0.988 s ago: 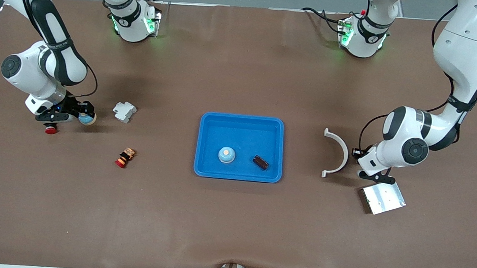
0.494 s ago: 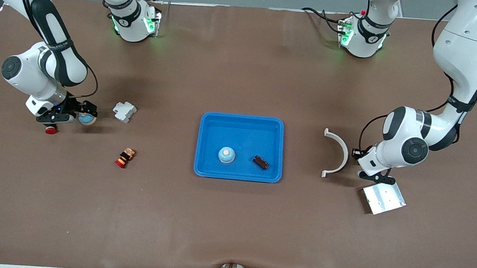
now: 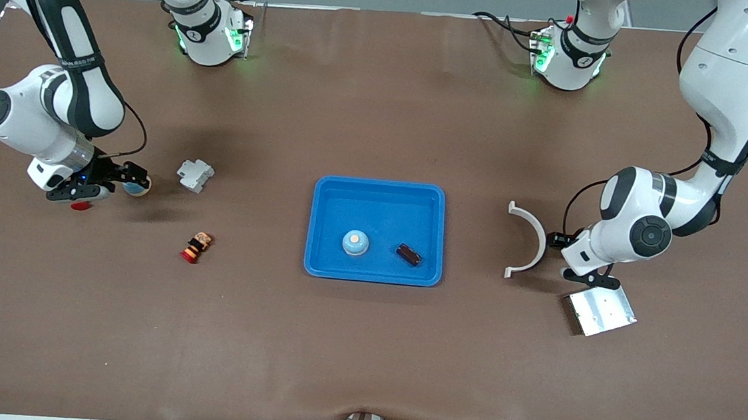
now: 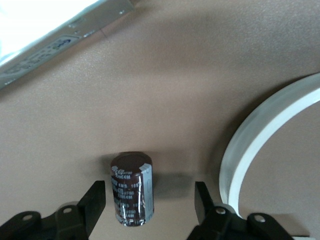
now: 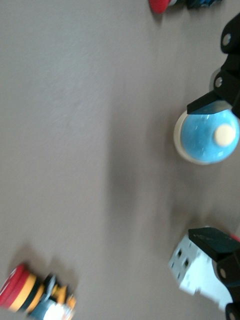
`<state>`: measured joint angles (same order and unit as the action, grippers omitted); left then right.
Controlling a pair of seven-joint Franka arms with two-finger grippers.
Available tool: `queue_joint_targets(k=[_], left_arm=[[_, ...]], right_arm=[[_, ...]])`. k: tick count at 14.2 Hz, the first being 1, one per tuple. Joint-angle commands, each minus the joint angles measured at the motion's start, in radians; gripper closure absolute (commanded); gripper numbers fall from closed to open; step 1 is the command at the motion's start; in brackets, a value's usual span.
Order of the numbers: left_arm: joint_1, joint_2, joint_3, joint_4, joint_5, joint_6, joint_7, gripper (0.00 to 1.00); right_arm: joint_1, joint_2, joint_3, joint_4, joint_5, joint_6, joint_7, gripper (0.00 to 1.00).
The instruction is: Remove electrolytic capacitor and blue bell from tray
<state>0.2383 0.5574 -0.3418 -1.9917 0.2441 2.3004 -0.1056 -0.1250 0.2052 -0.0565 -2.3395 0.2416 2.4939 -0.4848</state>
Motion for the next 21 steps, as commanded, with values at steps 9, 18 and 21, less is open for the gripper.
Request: queue_joint_targets(k=[9, 18, 21], left_arm=[[0.003, 0.004, -0.003, 0.014, 0.026, 0.002, 0.004, 0.00], [-0.068, -0.017, -0.045, 0.286, -0.028, -0.364, -0.135, 0.00], [-0.120, -0.019, -0.045, 0.318, -0.086, -0.392, -0.256, 0.00]], right_arm=[[0.404, -0.049, -0.002, 0.074, 0.015, -0.032, 0.645, 0.00], [0.679, 0.109, -0.003, 0.366, -0.112, -0.125, 1.220, 0.00], [0.749, 0.210, -0.003, 0.517, -0.146, -0.178, 1.396, 0.00]])
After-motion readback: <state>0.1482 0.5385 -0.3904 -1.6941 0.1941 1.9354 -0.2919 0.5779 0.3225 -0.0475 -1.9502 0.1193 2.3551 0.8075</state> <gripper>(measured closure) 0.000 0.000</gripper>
